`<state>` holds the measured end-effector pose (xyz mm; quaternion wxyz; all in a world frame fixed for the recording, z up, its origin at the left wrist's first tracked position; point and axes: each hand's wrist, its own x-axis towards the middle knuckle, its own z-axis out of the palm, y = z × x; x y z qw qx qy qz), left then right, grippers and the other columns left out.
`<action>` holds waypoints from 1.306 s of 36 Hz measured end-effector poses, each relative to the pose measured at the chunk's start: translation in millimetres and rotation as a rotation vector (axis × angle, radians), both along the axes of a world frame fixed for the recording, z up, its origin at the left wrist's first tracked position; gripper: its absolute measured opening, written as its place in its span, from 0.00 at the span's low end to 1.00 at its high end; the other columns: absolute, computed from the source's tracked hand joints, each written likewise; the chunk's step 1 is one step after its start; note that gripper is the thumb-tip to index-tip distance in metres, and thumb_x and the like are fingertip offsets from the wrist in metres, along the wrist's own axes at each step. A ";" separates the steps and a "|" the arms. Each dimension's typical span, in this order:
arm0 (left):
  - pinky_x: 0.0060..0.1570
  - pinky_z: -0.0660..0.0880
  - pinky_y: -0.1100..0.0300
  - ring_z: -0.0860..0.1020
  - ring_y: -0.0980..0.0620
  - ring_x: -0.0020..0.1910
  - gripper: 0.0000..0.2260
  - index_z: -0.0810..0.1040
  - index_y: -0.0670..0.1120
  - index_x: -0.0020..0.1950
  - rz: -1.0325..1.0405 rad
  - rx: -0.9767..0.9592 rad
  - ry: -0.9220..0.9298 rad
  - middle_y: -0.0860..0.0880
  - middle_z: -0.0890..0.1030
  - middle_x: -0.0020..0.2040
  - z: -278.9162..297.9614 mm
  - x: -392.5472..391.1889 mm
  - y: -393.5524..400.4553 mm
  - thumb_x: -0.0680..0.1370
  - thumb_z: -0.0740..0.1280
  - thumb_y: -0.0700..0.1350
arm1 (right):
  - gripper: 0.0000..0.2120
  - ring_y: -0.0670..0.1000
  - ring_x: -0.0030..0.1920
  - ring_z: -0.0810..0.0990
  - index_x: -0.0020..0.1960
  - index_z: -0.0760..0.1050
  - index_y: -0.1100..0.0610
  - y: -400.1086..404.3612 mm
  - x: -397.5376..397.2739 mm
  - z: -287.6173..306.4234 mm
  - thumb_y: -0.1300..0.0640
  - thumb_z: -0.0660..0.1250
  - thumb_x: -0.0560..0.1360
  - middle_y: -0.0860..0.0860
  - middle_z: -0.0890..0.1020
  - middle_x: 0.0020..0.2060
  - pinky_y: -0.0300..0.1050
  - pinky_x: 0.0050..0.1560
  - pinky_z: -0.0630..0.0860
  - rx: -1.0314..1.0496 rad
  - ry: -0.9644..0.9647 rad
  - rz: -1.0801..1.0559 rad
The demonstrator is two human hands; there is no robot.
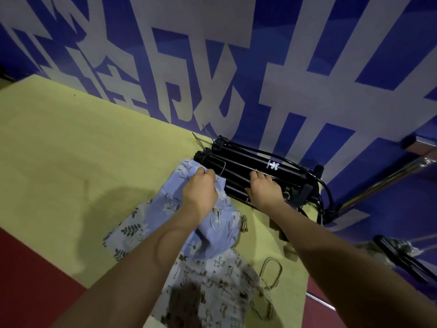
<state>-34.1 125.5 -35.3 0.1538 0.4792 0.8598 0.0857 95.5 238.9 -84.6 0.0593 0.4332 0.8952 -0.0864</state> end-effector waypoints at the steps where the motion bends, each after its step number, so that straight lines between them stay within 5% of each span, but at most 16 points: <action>1: 0.41 0.69 0.52 0.75 0.37 0.47 0.14 0.68 0.41 0.65 0.012 0.020 -0.014 0.41 0.68 0.65 2.4 0.1 -1.3 0.80 0.55 0.36 | 0.21 0.61 0.64 0.71 0.68 0.61 0.61 -1.8 0.8 3.5 0.51 0.60 0.79 0.58 0.71 0.64 0.52 0.54 0.73 0.018 0.011 0.010; 4: 0.38 0.67 0.52 0.74 0.35 0.45 0.13 0.68 0.40 0.63 0.025 0.075 -0.058 0.40 0.68 0.63 9.0 2.6 -6.4 0.79 0.55 0.34 | 0.22 0.60 0.58 0.74 0.66 0.60 0.61 -7.7 2.0 19.3 0.52 0.63 0.78 0.58 0.71 0.61 0.50 0.40 0.70 0.051 0.049 0.036; 10: 0.34 0.62 0.54 0.66 0.42 0.36 0.11 0.66 0.40 0.61 0.013 0.205 -0.084 0.39 0.69 0.61 19.6 8.7 -23.2 0.79 0.56 0.33 | 0.25 0.56 0.37 0.74 0.61 0.60 0.59 -24.5 3.3 59.9 0.53 0.68 0.71 0.55 0.74 0.49 0.43 0.26 0.59 0.040 0.191 -0.032; 17: 0.27 0.57 0.59 0.65 0.49 0.30 0.12 0.64 0.39 0.62 0.097 0.439 -0.273 0.40 0.73 0.45 42.6 11.1 -44.6 0.79 0.55 0.32 | 0.30 0.60 0.42 0.77 0.69 0.56 0.50 -49.5 14.5 92.3 0.55 0.65 0.72 0.56 0.77 0.49 0.49 0.35 0.72 0.025 0.303 -0.011; 21: 0.27 0.55 0.59 0.60 0.51 0.29 0.13 0.60 0.44 0.54 0.224 0.586 -0.454 0.46 0.65 0.33 52.9 9.3 -54.6 0.77 0.54 0.28 | 0.29 0.60 0.44 0.78 0.70 0.57 0.48 -65.8 30.1 103.6 0.54 0.64 0.72 0.56 0.79 0.49 0.53 0.41 0.77 -0.029 0.383 -0.006; 24: 0.31 0.54 0.58 0.61 0.49 0.34 0.11 0.62 0.42 0.46 0.185 0.615 -0.447 0.45 0.64 0.35 58.5 8.1 -63.0 0.74 0.53 0.26 | 0.29 0.58 0.43 0.77 0.70 0.59 0.47 -81.0 43.3 109.0 0.54 0.65 0.72 0.55 0.80 0.51 0.51 0.41 0.77 -0.054 0.411 0.011; 26: 0.36 0.62 0.58 0.69 0.47 0.40 0.13 0.71 0.41 0.40 0.222 0.620 -0.478 0.43 0.74 0.39 60.5 5.4 -63.9 0.72 0.53 0.26 | 0.28 0.56 0.42 0.76 0.70 0.60 0.46 -91.6 50.8 113.5 0.53 0.65 0.73 0.52 0.79 0.50 0.50 0.42 0.76 -0.107 0.421 0.027; 28: 0.42 0.67 0.61 0.73 0.48 0.44 0.15 0.80 0.38 0.46 0.311 0.656 -0.582 0.41 0.79 0.45 64.3 3.0 -65.1 0.73 0.55 0.26 | 0.28 0.54 0.42 0.77 0.69 0.61 0.45 -101.9 56.7 117.1 0.54 0.66 0.73 0.49 0.77 0.47 0.50 0.44 0.77 -0.167 0.443 0.044; 30: 0.38 0.69 0.62 0.74 0.48 0.39 0.15 0.81 0.38 0.50 0.401 0.727 -0.749 0.42 0.80 0.43 67.8 0.1 -66.5 0.75 0.57 0.28 | 0.28 0.54 0.41 0.77 0.68 0.61 0.43 -108.9 60.5 118.5 0.55 0.66 0.72 0.48 0.77 0.45 0.51 0.44 0.77 -0.174 0.447 0.061; 33: 0.25 0.64 0.63 0.67 0.50 0.28 0.14 0.78 0.42 0.38 0.518 0.771 -0.967 0.45 0.74 0.29 75.0 -7.3 -70.9 0.76 0.57 0.30 | 0.27 0.53 0.39 0.77 0.67 0.62 0.43 -114.8 64.7 118.8 0.56 0.66 0.71 0.48 0.78 0.43 0.48 0.41 0.76 -0.148 0.408 0.067; 37: 0.22 0.67 0.66 0.73 0.53 0.21 0.10 0.75 0.44 0.34 0.629 0.776 -1.261 0.49 0.76 0.23 87.8 -12.5 -78.2 0.76 0.62 0.39 | 0.27 0.54 0.40 0.78 0.67 0.62 0.43 -121.1 71.3 117.9 0.55 0.65 0.71 0.50 0.81 0.45 0.46 0.39 0.74 -0.110 0.348 0.080; 41: 0.41 0.74 0.59 0.80 0.49 0.37 0.12 0.79 0.49 0.35 0.490 0.785 -1.170 0.50 0.82 0.33 83.8 -11.1 -82.1 0.77 0.63 0.42 | 0.28 0.54 0.42 0.78 0.68 0.62 0.44 -124.9 76.0 118.4 0.55 0.65 0.70 0.51 0.81 0.46 0.47 0.39 0.74 -0.078 0.299 0.076; 44: 0.51 0.72 0.57 0.79 0.45 0.53 0.10 0.82 0.44 0.51 0.352 0.754 -0.870 0.46 0.81 0.51 81.6 -8.4 -85.4 0.80 0.62 0.44 | 0.28 0.55 0.43 0.79 0.68 0.62 0.44 -125.6 79.8 117.7 0.55 0.65 0.70 0.52 0.81 0.46 0.48 0.39 0.76 -0.041 0.232 0.091; 47: 0.54 0.67 0.62 0.75 0.45 0.58 0.13 0.78 0.39 0.62 0.264 0.763 -0.615 0.42 0.77 0.59 80.5 -4.9 -89.2 0.81 0.59 0.41 | 0.28 0.56 0.45 0.80 0.68 0.62 0.44 -124.2 82.6 116.3 0.54 0.64 0.70 0.53 0.81 0.47 0.49 0.41 0.78 -0.015 0.152 0.103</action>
